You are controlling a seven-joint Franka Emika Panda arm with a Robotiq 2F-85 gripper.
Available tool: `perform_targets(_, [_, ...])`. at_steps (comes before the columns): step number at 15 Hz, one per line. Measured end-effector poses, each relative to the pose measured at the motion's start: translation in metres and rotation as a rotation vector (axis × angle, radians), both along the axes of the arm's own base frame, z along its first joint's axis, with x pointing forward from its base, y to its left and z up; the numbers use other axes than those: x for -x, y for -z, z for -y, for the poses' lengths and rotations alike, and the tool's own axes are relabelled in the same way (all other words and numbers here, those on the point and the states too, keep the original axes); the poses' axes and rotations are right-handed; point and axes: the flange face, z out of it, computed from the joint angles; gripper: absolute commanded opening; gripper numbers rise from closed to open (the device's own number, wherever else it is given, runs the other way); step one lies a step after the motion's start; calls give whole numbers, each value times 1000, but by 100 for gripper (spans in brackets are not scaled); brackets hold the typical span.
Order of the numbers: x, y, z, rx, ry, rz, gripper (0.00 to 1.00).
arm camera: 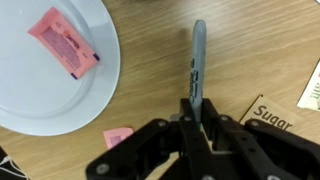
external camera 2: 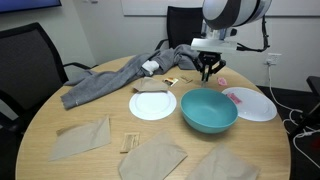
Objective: Rotate the marker to the right
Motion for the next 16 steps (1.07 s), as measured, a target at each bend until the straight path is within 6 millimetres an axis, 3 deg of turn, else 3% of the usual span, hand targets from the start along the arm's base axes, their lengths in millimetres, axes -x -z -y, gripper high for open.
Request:
perform_targets(1, [-2, 3, 2, -1, 10, 6, 39])
perform_targets(4, [-7, 12, 4, -1, 17, 6, 54])
perform_targets(10, [-10, 6, 9, 24, 21, 43, 99])
perform_targets(16, [7, -37, 14, 43, -1, 88, 100])
